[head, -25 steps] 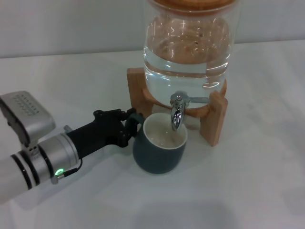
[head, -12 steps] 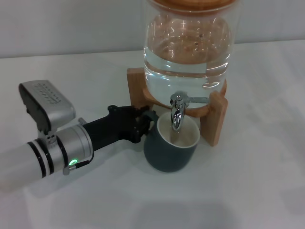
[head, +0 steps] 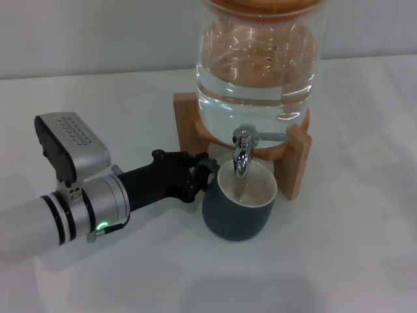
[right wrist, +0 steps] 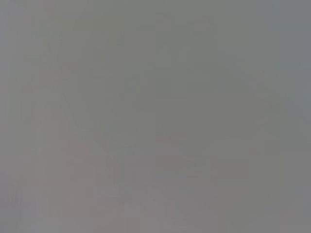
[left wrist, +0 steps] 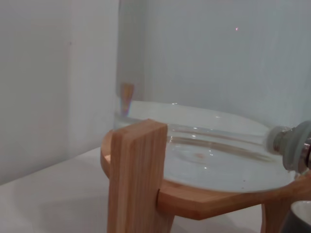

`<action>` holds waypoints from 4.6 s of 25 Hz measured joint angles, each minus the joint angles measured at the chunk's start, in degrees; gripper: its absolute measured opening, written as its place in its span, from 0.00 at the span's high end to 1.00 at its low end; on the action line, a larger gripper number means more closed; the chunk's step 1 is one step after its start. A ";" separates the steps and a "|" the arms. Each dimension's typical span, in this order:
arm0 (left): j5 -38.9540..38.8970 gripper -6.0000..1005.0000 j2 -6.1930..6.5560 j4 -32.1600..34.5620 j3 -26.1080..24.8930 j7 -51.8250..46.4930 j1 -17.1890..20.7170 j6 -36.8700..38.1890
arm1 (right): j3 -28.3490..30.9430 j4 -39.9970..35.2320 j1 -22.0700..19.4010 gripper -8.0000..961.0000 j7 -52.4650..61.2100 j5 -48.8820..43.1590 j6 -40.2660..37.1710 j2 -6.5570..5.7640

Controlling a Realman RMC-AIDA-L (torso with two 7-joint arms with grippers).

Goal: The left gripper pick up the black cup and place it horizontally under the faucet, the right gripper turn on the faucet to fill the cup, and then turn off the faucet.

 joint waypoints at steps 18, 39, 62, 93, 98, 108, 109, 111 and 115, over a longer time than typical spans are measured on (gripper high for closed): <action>2.67 0.58 0.26 0.10 0.12 -3.71 -0.50 3.76 | 0.00 0.75 1.25 0.13 0.00 0.05 -0.29 -0.01; 3.13 0.35 0.71 9.10 0.20 -5.68 10.86 -6.41 | -0.02 0.55 0.39 0.13 0.00 -0.40 0.06 -0.01; -20.13 0.36 1.61 22.20 -0.43 -5.60 28.37 -9.50 | -34.18 -54.75 -6.66 0.13 50.88 -13.40 0.94 0.02; -28.27 0.36 1.56 22.61 -1.81 -3.23 29.86 -6.93 | -67.91 -70.50 -4.41 0.21 64.56 -22.18 -19.00 0.08; -28.07 0.36 1.49 22.51 -1.75 -3.23 30.02 -6.81 | -68.93 -70.49 -4.16 0.22 64.60 -22.27 -18.89 0.08; -27.99 0.36 1.49 22.51 -1.54 -3.23 30.02 -7.03 | -72.21 -70.68 -4.07 0.23 64.69 -21.69 -18.09 0.12; -27.97 0.36 1.49 22.50 -1.51 -3.23 30.02 -7.04 | -72.42 -70.73 -4.07 0.23 64.69 -21.60 -18.09 0.15; -27.93 0.36 1.49 22.50 -1.49 -3.23 30.05 -7.05 | -72.62 -70.93 -4.07 0.23 64.69 -21.41 -18.07 0.17; -27.88 0.36 1.49 22.50 -1.47 -3.23 30.09 -7.11 | -72.80 -71.35 -4.18 0.23 64.69 -21.02 -18.01 0.17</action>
